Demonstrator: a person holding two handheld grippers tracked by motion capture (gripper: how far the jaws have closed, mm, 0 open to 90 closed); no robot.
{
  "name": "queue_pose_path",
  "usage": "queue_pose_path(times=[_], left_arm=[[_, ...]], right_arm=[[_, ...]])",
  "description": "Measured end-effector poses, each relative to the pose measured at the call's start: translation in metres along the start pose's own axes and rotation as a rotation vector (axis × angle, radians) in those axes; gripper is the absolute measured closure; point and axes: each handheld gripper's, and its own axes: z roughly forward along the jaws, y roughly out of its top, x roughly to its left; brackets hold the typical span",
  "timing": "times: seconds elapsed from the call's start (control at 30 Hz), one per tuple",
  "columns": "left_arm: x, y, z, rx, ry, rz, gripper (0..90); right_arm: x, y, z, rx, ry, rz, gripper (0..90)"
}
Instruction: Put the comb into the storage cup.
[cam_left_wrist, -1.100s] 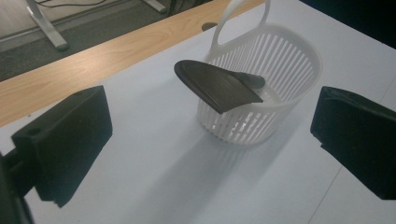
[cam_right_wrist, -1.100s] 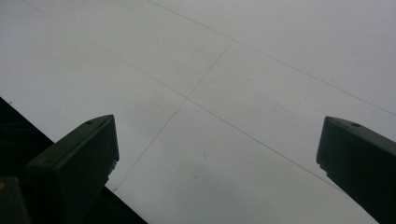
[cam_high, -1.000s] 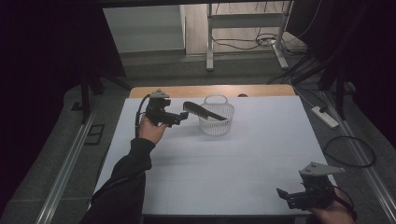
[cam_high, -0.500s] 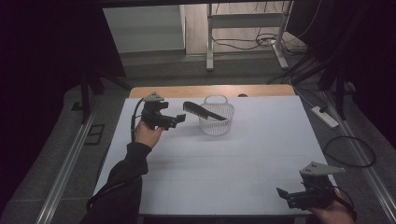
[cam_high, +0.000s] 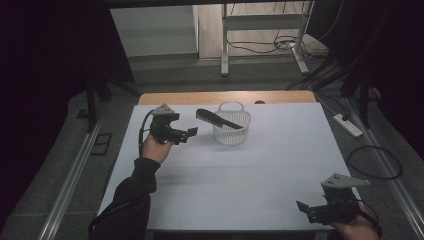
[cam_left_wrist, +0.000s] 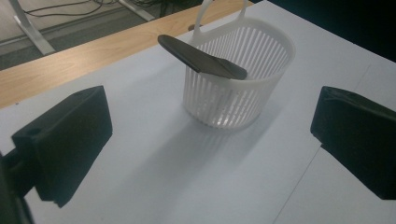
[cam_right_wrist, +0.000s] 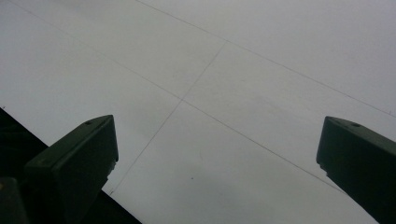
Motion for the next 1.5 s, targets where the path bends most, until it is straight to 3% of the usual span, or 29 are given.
queue_pose_path(times=[0.1, 0.37, 0.83, 1.5], left_arm=[[-0.002, -0.002, 0.001, 0.009, 0.016, 0.010, 0.0], [-0.005, -0.006, -0.002, 0.029, 0.012, 0.004, 0.0], [-0.009, -0.014, -0.017, 0.021, -0.001, -0.037, 0.0], [-0.021, -0.020, -0.028, 0.026, 0.001, -0.022, 0.0]], right_arm=[[0.001, 0.000, 0.000, -0.005, 0.002, -0.007, 0.0], [0.000, 0.000, -0.001, -0.011, 0.009, 0.000, 0.0], [0.001, 0.000, -0.001, -0.011, 0.002, -0.008, 0.0], [0.001, -0.001, -0.002, -0.016, 0.003, -0.015, 0.0]])
